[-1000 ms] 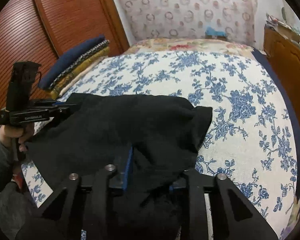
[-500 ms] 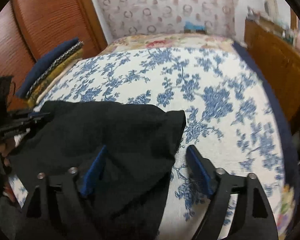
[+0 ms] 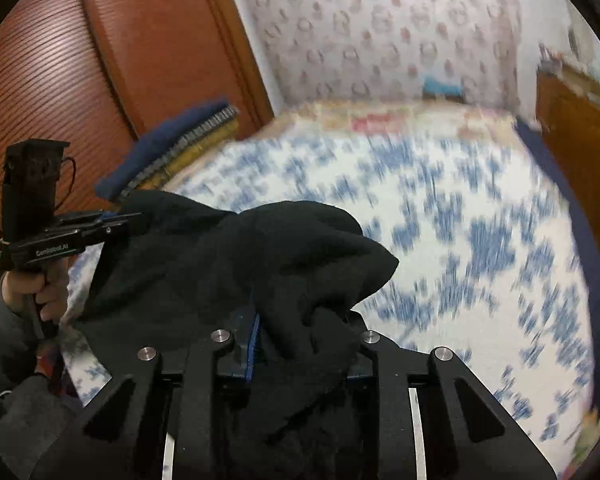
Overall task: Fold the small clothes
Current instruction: 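Lift the folded shirt with both grippers and carry it toward the clothes stack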
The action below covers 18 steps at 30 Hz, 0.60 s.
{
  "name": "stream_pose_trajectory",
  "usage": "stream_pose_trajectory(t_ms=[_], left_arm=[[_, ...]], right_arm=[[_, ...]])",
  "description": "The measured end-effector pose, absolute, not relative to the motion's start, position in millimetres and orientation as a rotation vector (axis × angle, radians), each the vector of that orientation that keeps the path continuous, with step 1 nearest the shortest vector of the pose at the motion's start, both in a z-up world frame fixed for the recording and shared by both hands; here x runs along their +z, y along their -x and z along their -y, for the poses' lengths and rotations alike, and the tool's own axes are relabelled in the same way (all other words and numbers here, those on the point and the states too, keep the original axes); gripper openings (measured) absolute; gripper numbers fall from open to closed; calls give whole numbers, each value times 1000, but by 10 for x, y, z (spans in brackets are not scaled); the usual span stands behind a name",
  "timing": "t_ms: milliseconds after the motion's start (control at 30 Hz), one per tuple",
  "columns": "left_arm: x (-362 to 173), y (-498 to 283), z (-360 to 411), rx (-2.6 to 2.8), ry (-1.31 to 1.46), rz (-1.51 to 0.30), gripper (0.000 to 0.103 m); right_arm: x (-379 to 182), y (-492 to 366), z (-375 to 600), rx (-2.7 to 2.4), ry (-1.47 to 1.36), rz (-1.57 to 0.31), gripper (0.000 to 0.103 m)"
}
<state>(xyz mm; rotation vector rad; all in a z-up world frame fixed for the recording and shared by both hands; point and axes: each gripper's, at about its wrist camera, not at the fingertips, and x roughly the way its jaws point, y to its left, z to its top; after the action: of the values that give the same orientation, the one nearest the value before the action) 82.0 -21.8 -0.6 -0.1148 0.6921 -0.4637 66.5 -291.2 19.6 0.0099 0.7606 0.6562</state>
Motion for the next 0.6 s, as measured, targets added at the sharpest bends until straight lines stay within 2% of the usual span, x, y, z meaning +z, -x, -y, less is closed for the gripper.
stream_pose_trajectory(t_ms=[200,333,600], left_arm=[[610,-592,-171,-358,114,-479,7],[839,-575,-554,-255,120,-392,7],[870,-823,-1375,-38,157,-334,7]], right_arm=[[880,-767,2594,748,63,-604,25],[1292,-1068,2148,829,156,-518,25],[1744,-1819,904,982,348,-460,25]])
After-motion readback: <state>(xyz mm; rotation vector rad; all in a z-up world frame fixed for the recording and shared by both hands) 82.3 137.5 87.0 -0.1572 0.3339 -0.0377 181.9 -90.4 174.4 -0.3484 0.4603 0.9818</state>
